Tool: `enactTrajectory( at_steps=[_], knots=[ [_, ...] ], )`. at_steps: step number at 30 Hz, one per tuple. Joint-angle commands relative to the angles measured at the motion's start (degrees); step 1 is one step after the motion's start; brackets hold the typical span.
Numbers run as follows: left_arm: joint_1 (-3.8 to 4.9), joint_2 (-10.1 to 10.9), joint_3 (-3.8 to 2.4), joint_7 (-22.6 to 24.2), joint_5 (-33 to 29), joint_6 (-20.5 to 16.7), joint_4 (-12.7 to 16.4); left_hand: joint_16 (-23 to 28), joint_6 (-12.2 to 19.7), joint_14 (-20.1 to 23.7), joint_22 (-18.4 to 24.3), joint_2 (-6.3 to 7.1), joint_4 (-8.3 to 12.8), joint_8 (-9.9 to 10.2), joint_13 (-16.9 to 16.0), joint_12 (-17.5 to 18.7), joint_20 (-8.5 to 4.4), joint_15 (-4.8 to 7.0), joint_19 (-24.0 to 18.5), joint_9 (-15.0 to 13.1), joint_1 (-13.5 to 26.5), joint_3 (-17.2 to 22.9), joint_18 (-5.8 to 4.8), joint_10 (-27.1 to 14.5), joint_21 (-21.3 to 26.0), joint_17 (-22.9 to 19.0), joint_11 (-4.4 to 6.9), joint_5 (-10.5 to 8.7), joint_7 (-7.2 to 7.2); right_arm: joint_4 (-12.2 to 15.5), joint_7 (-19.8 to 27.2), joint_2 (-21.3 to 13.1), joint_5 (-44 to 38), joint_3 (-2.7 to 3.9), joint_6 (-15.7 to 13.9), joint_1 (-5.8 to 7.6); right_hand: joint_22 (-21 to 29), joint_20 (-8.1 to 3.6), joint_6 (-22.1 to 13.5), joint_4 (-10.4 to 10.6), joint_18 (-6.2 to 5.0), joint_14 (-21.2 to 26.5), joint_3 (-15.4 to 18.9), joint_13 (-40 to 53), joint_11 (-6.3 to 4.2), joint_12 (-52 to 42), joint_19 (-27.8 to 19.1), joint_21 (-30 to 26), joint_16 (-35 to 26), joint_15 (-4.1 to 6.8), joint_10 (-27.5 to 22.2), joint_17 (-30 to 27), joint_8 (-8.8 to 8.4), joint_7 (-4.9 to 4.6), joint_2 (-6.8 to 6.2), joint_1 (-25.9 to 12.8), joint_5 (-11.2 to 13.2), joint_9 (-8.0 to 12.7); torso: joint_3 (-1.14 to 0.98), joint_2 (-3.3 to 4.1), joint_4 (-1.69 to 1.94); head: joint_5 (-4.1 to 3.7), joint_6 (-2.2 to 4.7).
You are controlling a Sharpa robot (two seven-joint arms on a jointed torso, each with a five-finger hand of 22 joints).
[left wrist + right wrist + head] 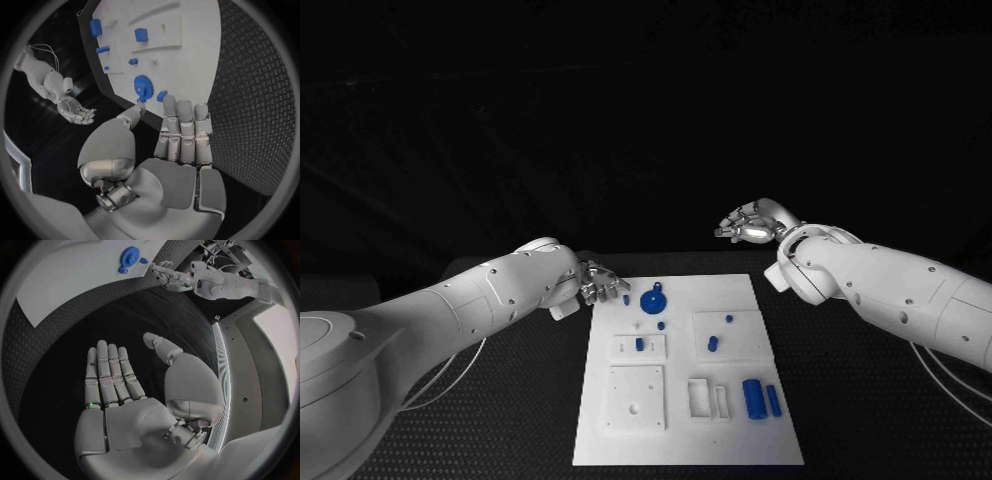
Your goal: Assemble the parts on the task board
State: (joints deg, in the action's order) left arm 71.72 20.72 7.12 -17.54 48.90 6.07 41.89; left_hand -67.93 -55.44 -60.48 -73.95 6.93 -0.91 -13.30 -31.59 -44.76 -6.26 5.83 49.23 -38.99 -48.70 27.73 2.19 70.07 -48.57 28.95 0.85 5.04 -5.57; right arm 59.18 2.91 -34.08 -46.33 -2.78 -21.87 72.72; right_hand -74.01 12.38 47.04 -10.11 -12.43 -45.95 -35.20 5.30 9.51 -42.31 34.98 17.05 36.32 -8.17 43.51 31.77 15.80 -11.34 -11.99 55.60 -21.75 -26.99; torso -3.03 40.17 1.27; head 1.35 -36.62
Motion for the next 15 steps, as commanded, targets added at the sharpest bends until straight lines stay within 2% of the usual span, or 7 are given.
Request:
enactTrajectory(
  at_steps=[1,9,15],
  knots=[
    [-0.22,-0.39,-0.01,0.28,-0.36,0.78,-0.42,0.22,0.26,0.36,-0.06,-0.49,0.04,0.24,-0.09,0.33,-5.13,0.01,-0.33,0.1,0.32,-0.29,-0.73,-0.54,0.3,0.06,0.0,-0.12,0.0,0.27,0.67,-0.1,0.07,0.02,0.54,0.09,-0.06,0.1,-0.38,0.17,0.33,0.38,-0.1,-0.12,0.06,0.43,-0.32,-0.42,-0.37,-0.01,0.11,-0.1,0.26,-0.14,0.09,-0.42,-0.21,0.06,0.03,0.06,0.01,-0.14,-0.13],
    [-0.55,-1.05,-0.01,0.54,-0.36,0.69,-1.39,0.19,0.29,0.42,-0.15,-0.75,0.23,0.21,-0.15,0.33,-5.09,-0.01,-0.36,0.1,0.21,-0.33,-0.71,-0.57,0.34,0.12,-0.02,-0.06,-0.01,0.47,0.67,-0.13,0.07,0.02,0.46,0.24,-0.11,0.12,-0.41,0.17,0.33,0.36,-0.11,-0.25,0.07,0.55,-0.33,-0.53,-0.44,-0.03,0.21,-0.18,0.26,-0.16,0.04,-0.39,-0.2,0.07,0.03,0.06,0.04,-0.35,-0.3],
    [-1.16,-1.75,-0.01,0.7,-0.36,1.06,-1.87,0.16,0.33,0.44,-0.22,-0.93,0.39,0.19,-0.19,0.32,-5.06,-0.03,-0.37,0.11,0.15,-0.37,-0.7,-0.59,0.37,0.16,-0.03,-0.02,-0.02,0.62,0.67,-0.06,0.07,0.02,0.44,0.31,-0.13,0.13,-0.42,0.18,0.33,0.35,-0.11,-0.33,0.07,0.62,-0.33,-0.58,-0.47,-0.04,0.27,-0.21,0.27,-0.16,0.03,-0.38,-0.2,0.08,0.03,0.15,0.09,-0.41,-0.43]
  ],
)
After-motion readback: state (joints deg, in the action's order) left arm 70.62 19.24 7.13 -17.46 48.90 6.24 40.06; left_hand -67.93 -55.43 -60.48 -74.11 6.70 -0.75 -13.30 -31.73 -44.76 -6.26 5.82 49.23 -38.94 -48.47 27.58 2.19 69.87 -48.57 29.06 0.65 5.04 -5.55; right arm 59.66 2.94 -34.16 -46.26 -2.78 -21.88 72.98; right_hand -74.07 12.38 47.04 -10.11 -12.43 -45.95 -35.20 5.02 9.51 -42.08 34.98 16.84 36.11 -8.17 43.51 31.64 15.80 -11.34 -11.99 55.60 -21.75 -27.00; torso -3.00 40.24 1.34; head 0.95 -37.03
